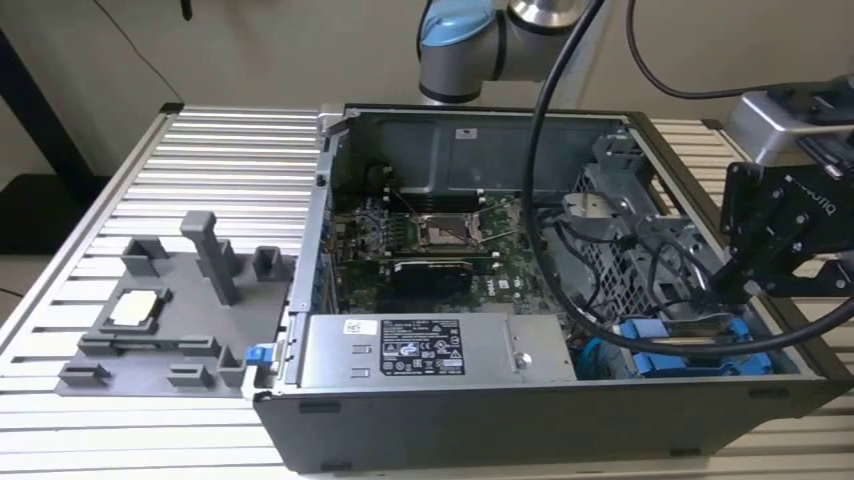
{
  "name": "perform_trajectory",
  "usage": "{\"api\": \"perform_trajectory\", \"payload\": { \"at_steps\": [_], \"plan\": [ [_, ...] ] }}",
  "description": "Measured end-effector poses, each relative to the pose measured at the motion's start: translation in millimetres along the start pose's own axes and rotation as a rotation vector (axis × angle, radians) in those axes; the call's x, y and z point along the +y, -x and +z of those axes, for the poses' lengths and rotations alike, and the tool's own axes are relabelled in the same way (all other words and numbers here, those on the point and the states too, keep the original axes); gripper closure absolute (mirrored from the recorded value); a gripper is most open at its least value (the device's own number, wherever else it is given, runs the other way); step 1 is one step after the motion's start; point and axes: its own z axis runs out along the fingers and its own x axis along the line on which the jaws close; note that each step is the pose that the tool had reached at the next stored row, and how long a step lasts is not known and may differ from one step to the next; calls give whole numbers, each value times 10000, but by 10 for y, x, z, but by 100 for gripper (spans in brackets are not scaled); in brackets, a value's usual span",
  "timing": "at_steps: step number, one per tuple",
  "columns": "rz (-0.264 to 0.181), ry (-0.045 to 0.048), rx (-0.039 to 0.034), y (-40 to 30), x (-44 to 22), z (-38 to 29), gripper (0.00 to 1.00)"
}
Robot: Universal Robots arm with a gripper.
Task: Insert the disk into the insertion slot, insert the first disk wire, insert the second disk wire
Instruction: 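Insert the first disk wire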
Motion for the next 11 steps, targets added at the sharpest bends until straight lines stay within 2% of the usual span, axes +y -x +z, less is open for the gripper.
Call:
{"api": "perform_trajectory", "payload": {
  "at_steps": [8,11],
  "plan": [
    [0,0,4,-1,-1,109,81],
    [0,0,5,-3,-3,131,81]
  ]
}}
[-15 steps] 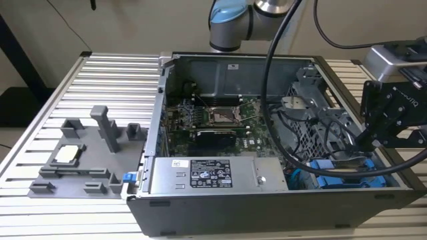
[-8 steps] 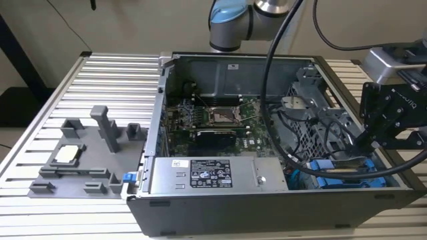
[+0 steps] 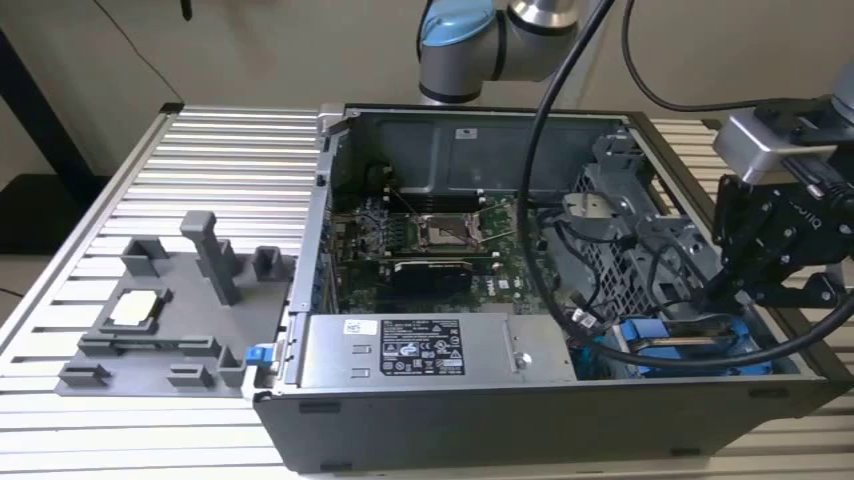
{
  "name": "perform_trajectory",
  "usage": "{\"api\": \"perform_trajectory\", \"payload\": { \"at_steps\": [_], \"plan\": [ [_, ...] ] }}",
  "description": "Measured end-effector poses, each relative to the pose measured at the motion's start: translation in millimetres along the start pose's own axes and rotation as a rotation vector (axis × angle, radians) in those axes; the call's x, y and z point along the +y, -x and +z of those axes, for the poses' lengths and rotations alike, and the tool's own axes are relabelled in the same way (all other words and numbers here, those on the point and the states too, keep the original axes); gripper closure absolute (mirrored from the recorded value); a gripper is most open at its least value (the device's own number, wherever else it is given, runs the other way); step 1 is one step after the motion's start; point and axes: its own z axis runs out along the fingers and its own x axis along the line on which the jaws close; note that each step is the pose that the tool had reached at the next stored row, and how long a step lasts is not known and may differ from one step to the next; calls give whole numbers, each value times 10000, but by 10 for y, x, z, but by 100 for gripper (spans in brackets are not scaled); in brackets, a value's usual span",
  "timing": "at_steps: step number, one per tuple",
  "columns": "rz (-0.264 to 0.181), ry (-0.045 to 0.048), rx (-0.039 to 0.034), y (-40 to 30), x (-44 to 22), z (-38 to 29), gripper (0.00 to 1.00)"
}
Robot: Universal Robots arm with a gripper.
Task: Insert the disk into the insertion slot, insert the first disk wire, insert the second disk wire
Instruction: 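Insert the first disk wire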
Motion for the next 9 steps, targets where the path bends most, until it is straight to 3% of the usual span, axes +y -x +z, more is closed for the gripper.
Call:
{"api": "perform_trajectory", "payload": {
  "at_steps": [9],
  "plan": [
    [0,0,-1,-37,-11,60,81]
  ]
}}
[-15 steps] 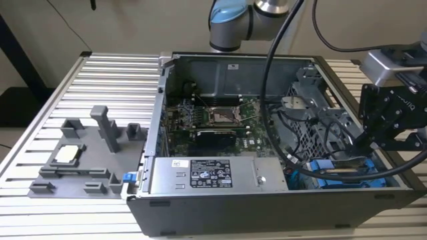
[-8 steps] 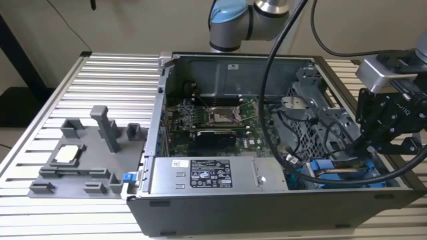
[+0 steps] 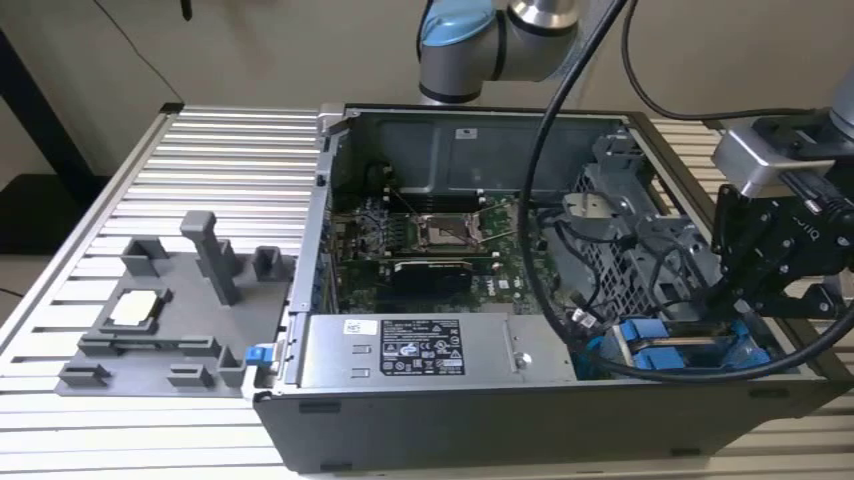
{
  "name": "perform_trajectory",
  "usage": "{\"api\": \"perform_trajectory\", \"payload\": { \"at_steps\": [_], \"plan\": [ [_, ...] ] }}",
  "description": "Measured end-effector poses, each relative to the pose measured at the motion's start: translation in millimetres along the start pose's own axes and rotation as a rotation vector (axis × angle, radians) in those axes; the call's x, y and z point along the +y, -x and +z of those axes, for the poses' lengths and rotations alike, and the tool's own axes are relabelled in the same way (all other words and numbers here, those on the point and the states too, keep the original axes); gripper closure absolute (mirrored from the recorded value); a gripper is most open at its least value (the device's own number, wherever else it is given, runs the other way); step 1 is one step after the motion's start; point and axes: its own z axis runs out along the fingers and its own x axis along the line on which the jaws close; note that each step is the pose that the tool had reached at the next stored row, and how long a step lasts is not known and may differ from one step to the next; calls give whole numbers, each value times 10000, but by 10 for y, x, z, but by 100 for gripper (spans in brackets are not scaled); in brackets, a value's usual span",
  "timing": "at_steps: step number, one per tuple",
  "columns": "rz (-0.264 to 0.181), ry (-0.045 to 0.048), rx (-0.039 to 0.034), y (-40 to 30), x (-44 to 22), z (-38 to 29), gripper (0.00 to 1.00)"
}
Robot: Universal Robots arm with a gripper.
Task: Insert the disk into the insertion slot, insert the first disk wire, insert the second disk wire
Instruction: 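Insert the first disk wire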
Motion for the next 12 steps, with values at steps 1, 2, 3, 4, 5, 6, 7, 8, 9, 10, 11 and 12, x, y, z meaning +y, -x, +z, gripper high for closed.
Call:
{"api": "perform_trajectory", "payload": {
  "at_steps": [1,2,3,4,5,6,7,8,9,10,11,12],
  "plan": [
    [0,0,-2,-4,0,8,81],
    [0,0,1,-6,-1,16,81],
    [0,0,9,-6,-1,23,81],
    [0,0,15,-6,-1,31,81],
    [0,0,15,-6,-1,38,81],
    [-1,0,15,-6,-1,44,81],
    [0,0,15,-6,-1,51,81],
    [0,0,15,-6,-1,58,81],
    [0,0,15,-7,-1,65,81],
    [0,0,15,-7,-1,71,81],
    [0,0,17,-6,-2,75,81],
    [0,-1,19,-7,-2,79,81]
  ]
}}
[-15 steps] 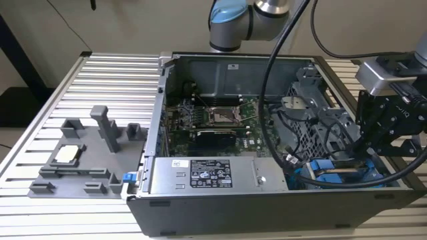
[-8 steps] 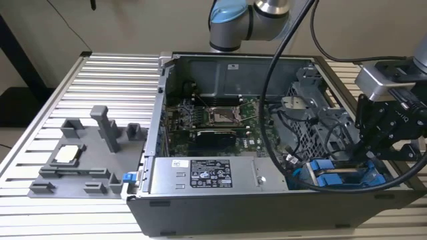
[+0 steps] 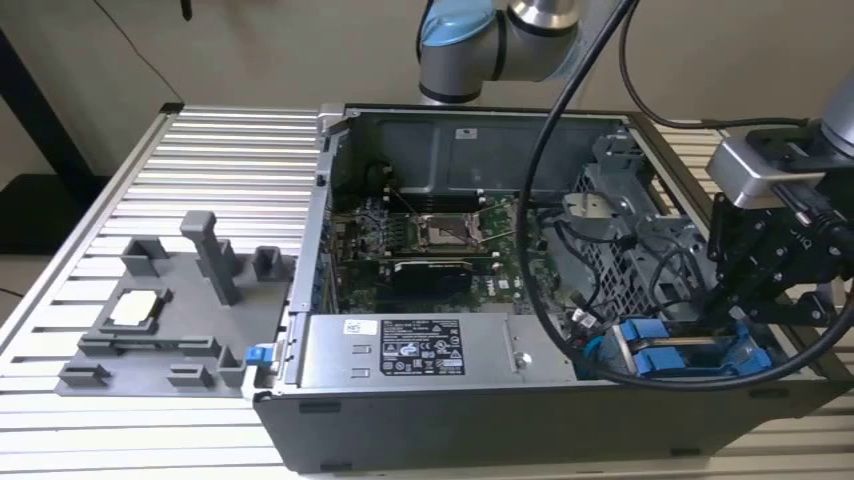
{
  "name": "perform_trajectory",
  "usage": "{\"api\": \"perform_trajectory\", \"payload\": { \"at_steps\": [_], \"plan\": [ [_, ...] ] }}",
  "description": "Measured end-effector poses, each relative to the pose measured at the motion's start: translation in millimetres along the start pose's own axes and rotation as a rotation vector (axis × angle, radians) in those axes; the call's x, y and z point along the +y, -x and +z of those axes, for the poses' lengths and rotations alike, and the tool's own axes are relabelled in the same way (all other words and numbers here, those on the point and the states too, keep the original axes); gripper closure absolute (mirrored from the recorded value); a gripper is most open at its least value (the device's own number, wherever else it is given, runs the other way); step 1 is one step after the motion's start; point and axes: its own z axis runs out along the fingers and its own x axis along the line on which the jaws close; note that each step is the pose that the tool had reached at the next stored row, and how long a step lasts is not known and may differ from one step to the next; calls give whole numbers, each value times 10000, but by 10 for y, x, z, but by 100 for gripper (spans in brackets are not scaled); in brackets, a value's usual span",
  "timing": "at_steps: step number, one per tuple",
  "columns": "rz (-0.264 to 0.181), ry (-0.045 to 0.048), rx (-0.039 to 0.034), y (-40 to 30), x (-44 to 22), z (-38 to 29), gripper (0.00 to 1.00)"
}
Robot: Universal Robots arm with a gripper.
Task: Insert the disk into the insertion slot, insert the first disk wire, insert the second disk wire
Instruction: 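Insert the first disk wire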
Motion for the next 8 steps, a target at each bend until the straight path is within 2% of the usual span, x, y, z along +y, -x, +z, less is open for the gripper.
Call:
{"api": "perform_trajectory", "payload": {
  "at_steps": [8],
  "plan": [
    [0,-9,-6,0,-3,30,81]
  ]
}}
